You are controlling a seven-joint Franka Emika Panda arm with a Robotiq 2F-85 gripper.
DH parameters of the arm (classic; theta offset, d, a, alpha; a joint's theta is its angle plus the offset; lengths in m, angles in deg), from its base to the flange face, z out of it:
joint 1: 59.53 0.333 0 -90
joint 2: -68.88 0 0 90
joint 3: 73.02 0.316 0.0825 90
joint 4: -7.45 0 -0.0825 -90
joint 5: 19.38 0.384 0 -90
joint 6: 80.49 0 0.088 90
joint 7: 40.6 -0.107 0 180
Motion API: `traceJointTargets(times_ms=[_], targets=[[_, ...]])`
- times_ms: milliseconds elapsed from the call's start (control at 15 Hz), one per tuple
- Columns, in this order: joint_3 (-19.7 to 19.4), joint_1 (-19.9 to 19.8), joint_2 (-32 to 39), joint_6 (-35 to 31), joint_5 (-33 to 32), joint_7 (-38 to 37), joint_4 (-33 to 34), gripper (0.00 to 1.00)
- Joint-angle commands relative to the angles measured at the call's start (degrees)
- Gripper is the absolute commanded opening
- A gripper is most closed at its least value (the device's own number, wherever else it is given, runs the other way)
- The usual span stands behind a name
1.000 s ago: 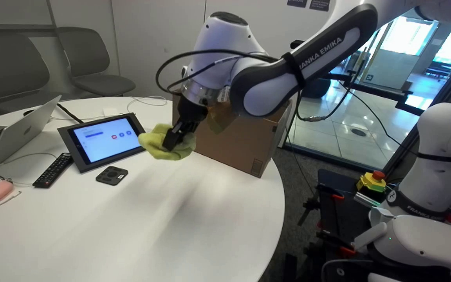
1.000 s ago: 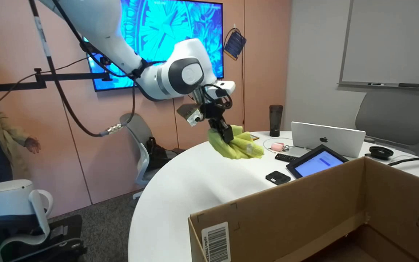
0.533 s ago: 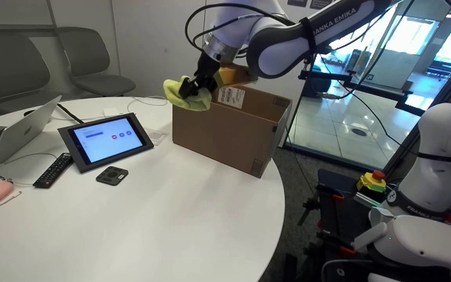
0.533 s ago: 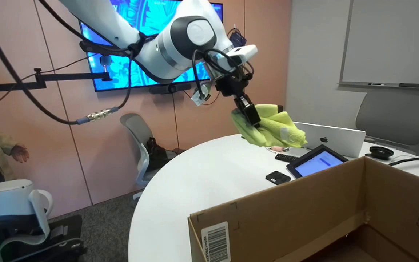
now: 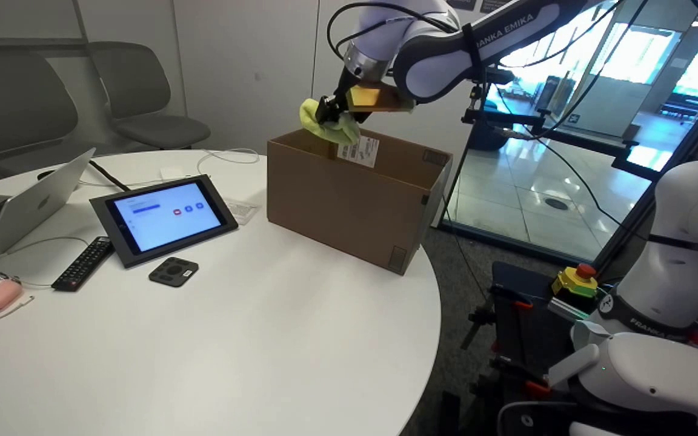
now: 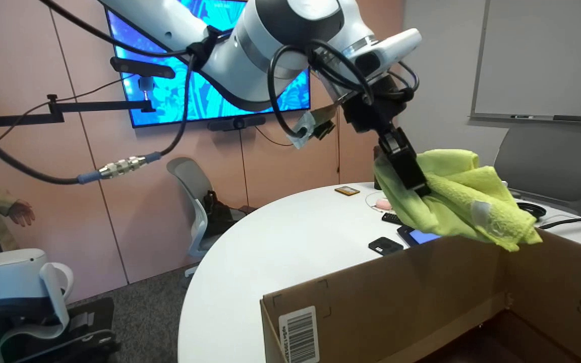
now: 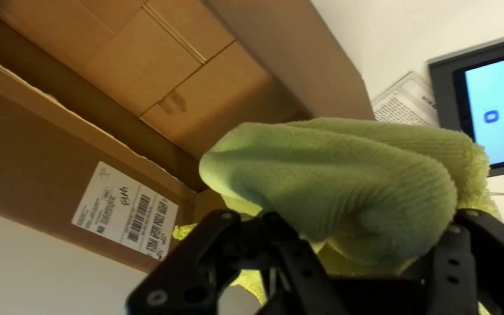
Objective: Put the marker on the towel, fold the towel twice, place the towel inside the box
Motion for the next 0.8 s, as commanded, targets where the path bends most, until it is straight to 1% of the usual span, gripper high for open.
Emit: traceJointTargets(times_ms=[0, 200, 467, 733], targets=[[0.0, -2.8, 1.4, 3.3, -1.4, -4.9, 2.2, 0.0], [-0.6, -5.0, 3.5, 6.4, -1.0, -7.2, 3.4, 0.0], [-0.8, -8.0, 7.3, 8.3, 1.2, -7.3, 4.7, 0.0], [-1.0, -9.9, 11.4, 9.5, 4.0, -6.4, 6.8, 0.0]])
